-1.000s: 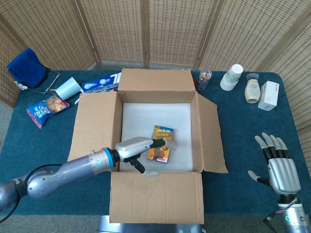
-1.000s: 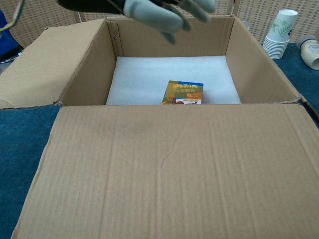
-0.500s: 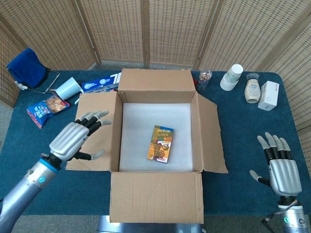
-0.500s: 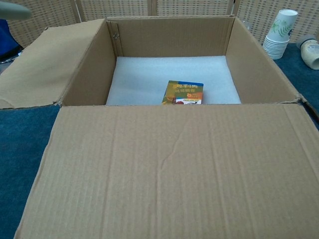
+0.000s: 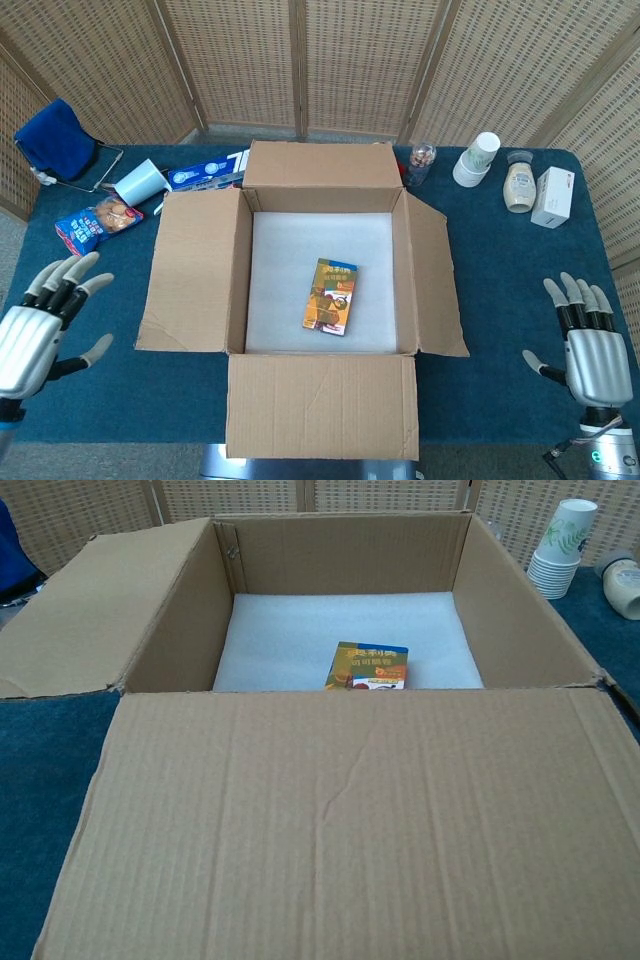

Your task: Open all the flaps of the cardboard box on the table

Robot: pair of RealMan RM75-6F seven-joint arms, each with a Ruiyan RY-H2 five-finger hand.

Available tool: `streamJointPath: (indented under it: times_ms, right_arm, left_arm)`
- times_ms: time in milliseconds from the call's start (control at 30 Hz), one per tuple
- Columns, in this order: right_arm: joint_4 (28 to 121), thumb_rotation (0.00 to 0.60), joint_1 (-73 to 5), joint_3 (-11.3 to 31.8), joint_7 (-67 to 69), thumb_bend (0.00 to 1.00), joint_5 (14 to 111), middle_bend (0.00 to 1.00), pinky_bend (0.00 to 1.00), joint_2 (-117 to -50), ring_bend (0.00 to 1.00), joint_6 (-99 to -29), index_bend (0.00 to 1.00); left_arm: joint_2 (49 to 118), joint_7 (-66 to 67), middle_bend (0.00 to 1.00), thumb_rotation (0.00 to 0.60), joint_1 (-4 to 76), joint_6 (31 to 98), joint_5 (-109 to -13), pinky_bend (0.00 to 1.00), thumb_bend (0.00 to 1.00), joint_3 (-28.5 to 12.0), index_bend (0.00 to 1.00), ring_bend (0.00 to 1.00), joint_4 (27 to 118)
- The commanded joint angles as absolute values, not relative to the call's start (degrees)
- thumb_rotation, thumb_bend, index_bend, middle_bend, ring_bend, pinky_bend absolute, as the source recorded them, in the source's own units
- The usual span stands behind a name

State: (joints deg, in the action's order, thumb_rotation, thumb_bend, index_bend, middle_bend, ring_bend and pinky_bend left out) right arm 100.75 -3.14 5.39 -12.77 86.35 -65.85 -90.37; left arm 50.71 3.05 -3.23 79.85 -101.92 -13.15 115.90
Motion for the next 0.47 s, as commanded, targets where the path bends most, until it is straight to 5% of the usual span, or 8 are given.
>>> streamJointPath:
  times_ms: [33,467]
  right_arm:
    - [101.1,0.600,-3.1,5.4,-13.4,0.00,85.8,0.00,0.00,-65.7,0.00,-90.0,0.09]
    - [102.8,0.600,-3.0,5.3,-13.7,0.00,84.1,0.00,0.00,-64.3,0.00,-88.5,0.06]
  left_arm:
    - [52.3,-0.6,0.04,0.600,-6.6,85.8,-103.1,0.08,0.20,-9.2,0.18,0.06,109.7]
    - [61.9,-6.0,0.03,0.600,-6.8,91.0,-98.1,0.08,0.20,-5.5,0.18,0.04,96.0]
